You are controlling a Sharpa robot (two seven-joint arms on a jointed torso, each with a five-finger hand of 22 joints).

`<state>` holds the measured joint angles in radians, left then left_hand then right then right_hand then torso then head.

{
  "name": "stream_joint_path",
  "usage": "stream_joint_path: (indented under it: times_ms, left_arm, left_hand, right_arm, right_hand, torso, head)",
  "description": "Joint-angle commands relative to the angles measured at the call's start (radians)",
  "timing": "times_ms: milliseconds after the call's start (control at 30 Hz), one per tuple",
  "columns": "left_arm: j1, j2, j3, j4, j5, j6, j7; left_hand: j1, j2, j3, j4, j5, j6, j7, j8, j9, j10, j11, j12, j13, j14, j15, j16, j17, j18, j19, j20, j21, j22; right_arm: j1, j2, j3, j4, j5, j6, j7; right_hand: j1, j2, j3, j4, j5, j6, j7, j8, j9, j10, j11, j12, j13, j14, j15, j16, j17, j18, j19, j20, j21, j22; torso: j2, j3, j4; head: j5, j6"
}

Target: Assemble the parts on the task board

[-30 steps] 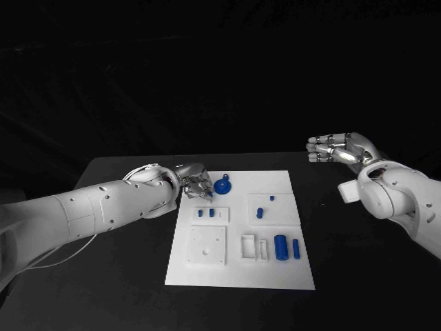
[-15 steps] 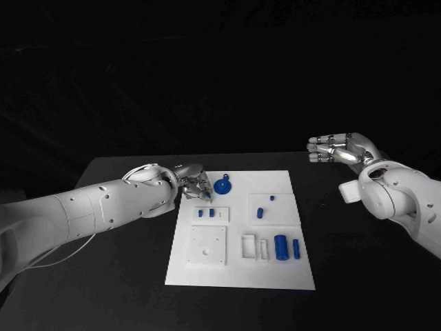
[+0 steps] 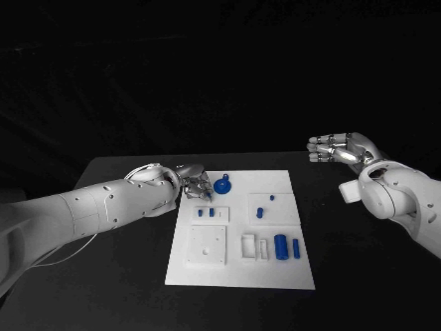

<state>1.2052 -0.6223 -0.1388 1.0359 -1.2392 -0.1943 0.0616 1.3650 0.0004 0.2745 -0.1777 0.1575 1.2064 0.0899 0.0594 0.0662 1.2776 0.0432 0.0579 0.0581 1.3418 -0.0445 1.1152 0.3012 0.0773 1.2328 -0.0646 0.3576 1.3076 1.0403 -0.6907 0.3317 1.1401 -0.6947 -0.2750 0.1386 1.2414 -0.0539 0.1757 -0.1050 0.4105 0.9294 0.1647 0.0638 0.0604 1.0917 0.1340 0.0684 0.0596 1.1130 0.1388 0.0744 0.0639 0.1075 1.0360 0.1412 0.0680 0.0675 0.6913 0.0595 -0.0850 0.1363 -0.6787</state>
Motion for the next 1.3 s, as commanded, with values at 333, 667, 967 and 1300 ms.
stream_joint_path:
  times_ms: [333,667,967,1300]
  left_arm:
    - [-0.006,0.017,-0.009,-0.014,-0.014,0.027,0.006]
    - [-0.007,0.020,-0.012,-0.021,-0.031,0.029,0.002]
    - [-0.008,0.024,-0.012,-0.026,-0.035,0.026,-0.001]
    - [-0.008,0.026,-0.013,-0.032,-0.036,0.033,-0.003]
  left_hand:
    - [0.006,0.005,-0.006,-0.003,-0.004,0.006,0.001,0.003,0.001,0.001,0.000,0.000,0.001,0.007,-0.001,0.000,-0.001,0.013,0.001,0.001,0.004,0.020]
    - [0.008,0.006,-0.005,-0.005,-0.003,0.005,0.002,0.003,0.001,0.000,0.001,0.000,0.001,0.006,-0.001,0.000,-0.001,0.014,0.001,0.001,0.006,0.021]
    - [0.009,0.007,-0.004,-0.006,-0.004,0.005,0.002,0.003,0.001,0.001,0.001,0.000,0.001,0.006,-0.001,0.000,-0.001,0.014,0.000,0.001,0.007,0.021]
    - [0.011,0.007,-0.002,-0.008,-0.004,0.005,0.002,0.003,0.001,0.002,0.000,0.000,0.001,0.007,-0.001,0.000,-0.001,0.015,0.000,0.000,0.010,0.021]
  right_arm:
    - [0.000,0.000,0.001,0.002,-0.007,0.014,0.009]
    - [-0.001,-0.001,0.001,0.002,-0.007,0.014,0.009]
    - [-0.001,0.000,0.001,0.002,-0.007,0.015,0.009]
    - [-0.001,0.000,0.001,0.002,-0.007,0.016,0.009]
  right_hand:
    - [-0.001,0.002,0.005,0.000,0.007,0.000,-0.002,-0.005,-0.001,0.001,0.003,-0.003,-0.001,-0.007,-0.001,-0.003,-0.001,0.009,-0.007,-0.001,0.004,-0.001]
    - [-0.002,0.001,0.009,-0.002,0.006,0.000,-0.002,-0.005,-0.001,0.001,0.003,-0.003,-0.001,-0.006,-0.001,-0.003,-0.001,0.009,-0.007,-0.001,0.004,-0.001]
    - [-0.002,0.001,0.009,-0.002,0.006,0.000,-0.002,-0.005,-0.001,0.001,0.003,-0.003,-0.001,-0.006,-0.001,-0.003,-0.001,0.009,-0.007,-0.001,0.004,-0.001]
    - [-0.002,0.001,0.009,-0.002,0.006,0.000,-0.002,-0.005,-0.001,0.001,0.003,-0.003,-0.001,-0.006,-0.001,-0.003,-0.001,0.009,-0.007,-0.001,0.004,-0.001]
  torso:
    - [0.000,0.0006,0.0013]
    - [-0.001,0.0001,0.0012]
    - [-0.001,-0.0002,0.0005]
    - [0.000,0.0000,0.0006]
  head:
    - [0.000,-0.003]
    - [0.000,-0.003]
    - [0.000,-0.002]
    - [-0.001,-0.004]
